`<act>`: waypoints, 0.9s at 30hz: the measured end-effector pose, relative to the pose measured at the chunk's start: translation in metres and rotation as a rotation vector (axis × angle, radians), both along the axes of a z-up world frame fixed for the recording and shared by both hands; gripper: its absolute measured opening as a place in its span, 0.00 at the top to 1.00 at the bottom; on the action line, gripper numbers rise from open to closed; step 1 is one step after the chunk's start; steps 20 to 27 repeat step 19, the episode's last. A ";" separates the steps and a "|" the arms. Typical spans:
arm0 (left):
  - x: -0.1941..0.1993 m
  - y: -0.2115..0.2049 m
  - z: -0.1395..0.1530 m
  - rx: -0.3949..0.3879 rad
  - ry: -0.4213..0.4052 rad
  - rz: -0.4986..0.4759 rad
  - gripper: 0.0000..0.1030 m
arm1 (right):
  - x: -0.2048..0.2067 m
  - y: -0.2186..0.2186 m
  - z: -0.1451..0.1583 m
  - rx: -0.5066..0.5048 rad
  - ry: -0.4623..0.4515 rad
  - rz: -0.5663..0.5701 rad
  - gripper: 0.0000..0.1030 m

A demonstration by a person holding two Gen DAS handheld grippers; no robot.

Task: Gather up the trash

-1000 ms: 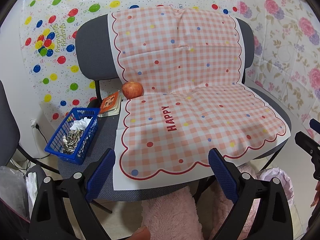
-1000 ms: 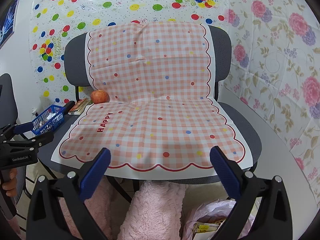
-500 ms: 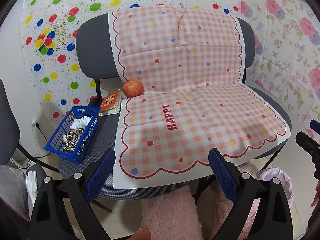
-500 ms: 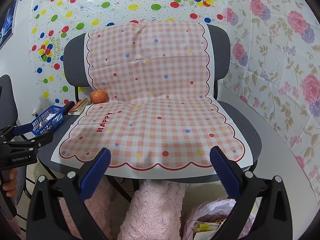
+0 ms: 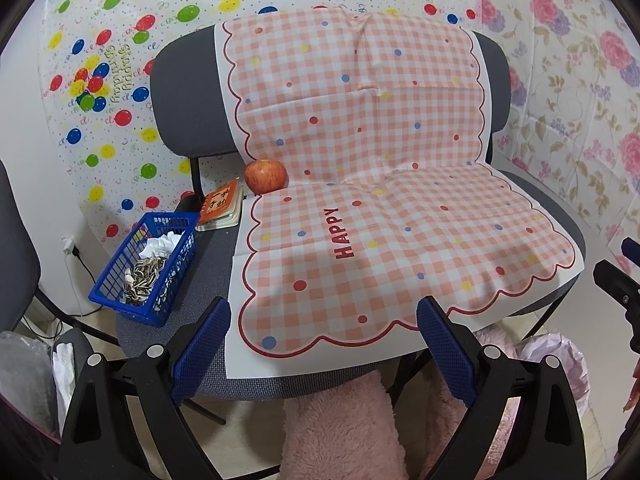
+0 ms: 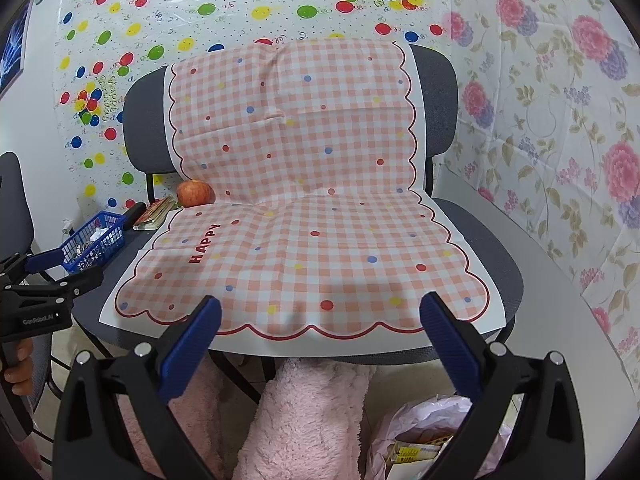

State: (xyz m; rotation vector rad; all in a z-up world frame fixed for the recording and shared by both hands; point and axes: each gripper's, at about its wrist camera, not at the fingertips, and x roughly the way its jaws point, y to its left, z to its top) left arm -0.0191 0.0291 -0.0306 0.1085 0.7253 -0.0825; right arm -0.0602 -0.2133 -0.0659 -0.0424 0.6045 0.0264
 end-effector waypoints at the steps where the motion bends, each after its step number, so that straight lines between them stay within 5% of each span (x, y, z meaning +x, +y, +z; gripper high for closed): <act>1: 0.001 -0.001 0.000 0.002 0.000 0.000 0.09 | 0.001 -0.001 0.001 0.002 0.001 0.000 0.06; 11: 0.017 -0.008 -0.007 0.007 -0.005 -0.039 0.09 | 0.019 -0.012 -0.008 0.028 0.034 -0.012 0.06; 19: 0.077 -0.001 -0.047 -0.031 0.120 -0.004 0.09 | 0.073 -0.041 -0.043 0.048 0.128 -0.050 0.06; 27: 0.077 -0.001 -0.047 -0.031 0.120 -0.004 0.09 | 0.073 -0.041 -0.043 0.048 0.128 -0.050 0.06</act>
